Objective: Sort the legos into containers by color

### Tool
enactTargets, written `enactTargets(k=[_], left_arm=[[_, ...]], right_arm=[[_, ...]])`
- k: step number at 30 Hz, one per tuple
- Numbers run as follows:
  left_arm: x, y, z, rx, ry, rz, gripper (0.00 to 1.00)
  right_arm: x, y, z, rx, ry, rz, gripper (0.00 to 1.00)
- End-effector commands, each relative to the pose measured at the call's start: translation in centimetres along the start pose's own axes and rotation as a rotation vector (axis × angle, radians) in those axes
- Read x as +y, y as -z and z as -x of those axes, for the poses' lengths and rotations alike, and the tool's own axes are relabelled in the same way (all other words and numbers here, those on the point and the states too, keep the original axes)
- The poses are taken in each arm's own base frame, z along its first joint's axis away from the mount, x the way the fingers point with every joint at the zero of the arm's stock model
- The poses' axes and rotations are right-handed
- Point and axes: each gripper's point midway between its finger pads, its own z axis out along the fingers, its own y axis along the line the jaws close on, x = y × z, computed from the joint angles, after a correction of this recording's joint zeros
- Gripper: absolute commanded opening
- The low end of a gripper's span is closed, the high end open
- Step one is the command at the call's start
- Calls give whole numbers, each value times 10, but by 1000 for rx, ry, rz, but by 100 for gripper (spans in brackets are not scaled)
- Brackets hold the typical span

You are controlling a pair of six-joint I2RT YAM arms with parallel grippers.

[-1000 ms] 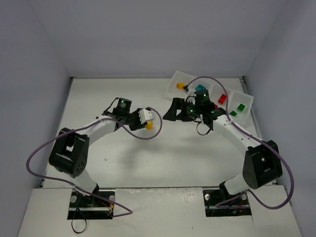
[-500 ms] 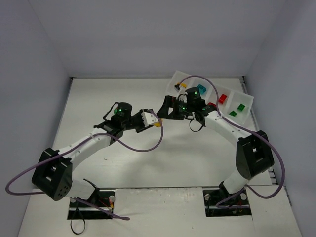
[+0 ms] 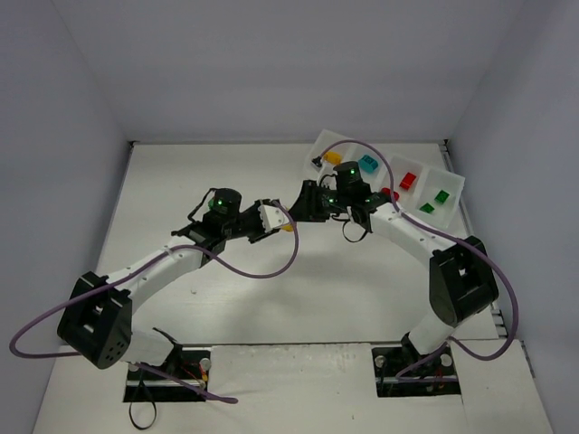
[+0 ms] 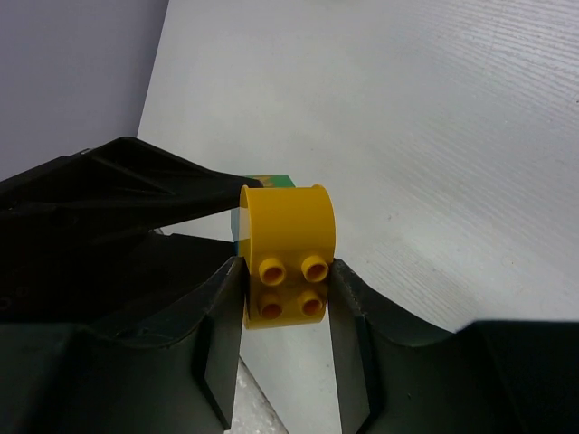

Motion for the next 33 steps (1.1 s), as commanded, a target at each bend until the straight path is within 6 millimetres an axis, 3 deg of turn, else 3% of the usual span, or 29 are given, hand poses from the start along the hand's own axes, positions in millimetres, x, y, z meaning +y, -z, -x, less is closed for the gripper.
enactTargets(k=[1,7,10,12,15,17,18,22,24,25,26,27,31,33], left_arm=[[3,3,21,-86,-23,1,0],[0,7,-2,-35,21,-12,0],[0,8,-11,-22,40,-15,0],[1,8,-12,-21,38,-9,0],[2,9,-8,-32,40,-3,0],[5,10,0,-54,45,4,0],[5,10,0,-54,45,4,0],[9,15,14,-96,59,18,0],[8,18,19,-113,62,22,0],[7,21,22,-123,63,23,0],[7,23,24,-130,65,28,0],[7,24,26,-134,64,29,0],[4,28,28,-147,66,28,0],[4,29,30,-151,63,31,0]], right_arm=[[17,16,38,-114,120,23,0],[-4,52,78,-215,149,-28,0],[-19,64,101,-258,148,-59,0],[-18,68,115,-270,164,-59,0],[-43,65,133,-307,153,-154,3],[-78,57,162,-370,133,-295,8],[-84,60,166,-387,130,-330,8],[-130,42,215,-468,105,-478,13],[-151,37,227,-485,85,-554,15],[-162,29,236,-492,77,-572,18],[-179,18,232,-472,58,-594,22],[-183,14,235,-470,57,-595,26],[-185,1,242,-463,66,-556,61],[-179,2,242,-461,72,-539,68]])
